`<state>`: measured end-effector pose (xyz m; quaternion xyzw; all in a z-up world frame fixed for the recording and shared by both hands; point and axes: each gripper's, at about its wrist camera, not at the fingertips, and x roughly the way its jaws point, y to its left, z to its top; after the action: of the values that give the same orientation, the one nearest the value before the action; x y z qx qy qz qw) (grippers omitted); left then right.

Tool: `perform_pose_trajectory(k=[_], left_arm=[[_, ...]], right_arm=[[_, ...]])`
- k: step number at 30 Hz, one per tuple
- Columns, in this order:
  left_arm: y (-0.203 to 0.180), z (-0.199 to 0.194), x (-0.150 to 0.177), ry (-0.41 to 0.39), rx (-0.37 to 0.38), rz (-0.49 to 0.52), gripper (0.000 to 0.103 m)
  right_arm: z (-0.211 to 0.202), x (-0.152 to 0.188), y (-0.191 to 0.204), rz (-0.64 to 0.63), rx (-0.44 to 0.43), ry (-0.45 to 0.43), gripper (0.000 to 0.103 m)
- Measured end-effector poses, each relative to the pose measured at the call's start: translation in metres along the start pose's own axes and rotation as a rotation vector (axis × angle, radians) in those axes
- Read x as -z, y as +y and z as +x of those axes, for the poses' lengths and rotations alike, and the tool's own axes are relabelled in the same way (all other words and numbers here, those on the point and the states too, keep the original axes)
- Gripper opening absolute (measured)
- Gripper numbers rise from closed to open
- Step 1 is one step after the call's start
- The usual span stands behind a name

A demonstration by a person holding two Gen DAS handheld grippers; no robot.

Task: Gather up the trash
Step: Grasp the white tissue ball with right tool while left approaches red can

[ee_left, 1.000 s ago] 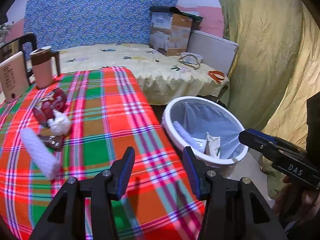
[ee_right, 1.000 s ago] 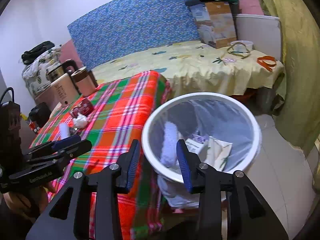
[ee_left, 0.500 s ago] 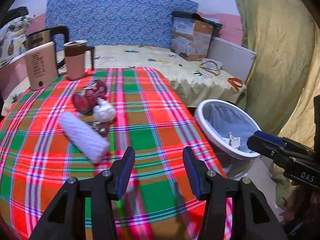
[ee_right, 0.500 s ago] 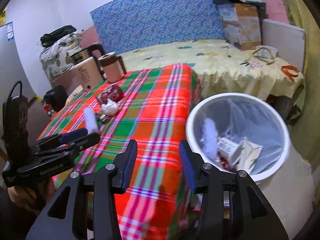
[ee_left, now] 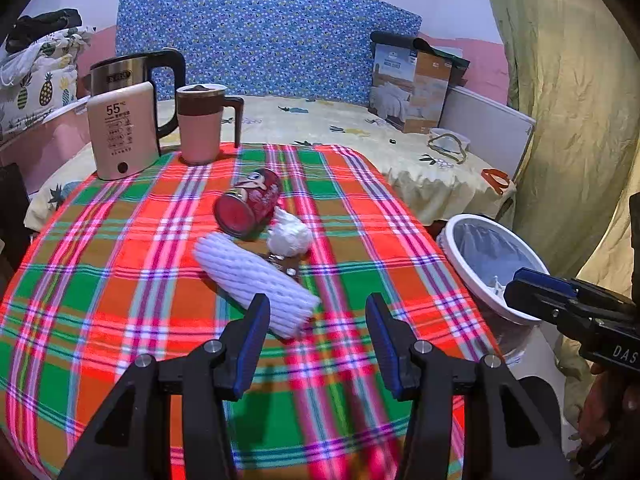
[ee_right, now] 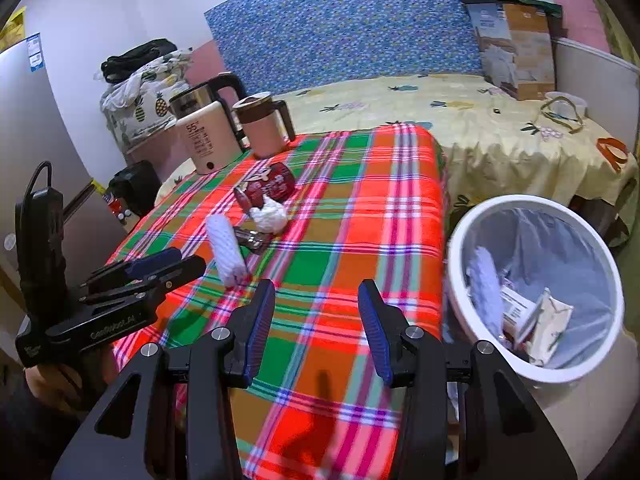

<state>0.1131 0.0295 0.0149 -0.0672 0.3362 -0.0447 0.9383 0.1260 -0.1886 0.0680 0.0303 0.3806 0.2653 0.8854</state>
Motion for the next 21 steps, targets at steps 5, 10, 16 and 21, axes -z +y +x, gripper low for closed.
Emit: perform_pose_trajectory(k=[5, 10, 16, 21], left_arm=[[0.021, 0.005, -0.008, 0.004, -0.001, -0.011, 0.052], [0.043, 0.015, -0.02, 0.007, -0.015, -0.029, 0.052], [0.064, 0.029, -0.032, 0.015, -0.045, -0.007, 0.052], [0.076, 0.041, -0.042, 0.023, -0.044, 0.011, 0.052]], right_arm=[[0.015, -0.006, 0.014, -0.025, -0.02, 0.016, 0.046], [0.039, -0.016, 0.025, -0.035, -0.037, 0.042, 0.046], [0.069, -0.025, 0.034, -0.047, -0.052, 0.077, 0.046], [0.092, -0.032, 0.038, -0.038, -0.062, 0.104, 0.046]])
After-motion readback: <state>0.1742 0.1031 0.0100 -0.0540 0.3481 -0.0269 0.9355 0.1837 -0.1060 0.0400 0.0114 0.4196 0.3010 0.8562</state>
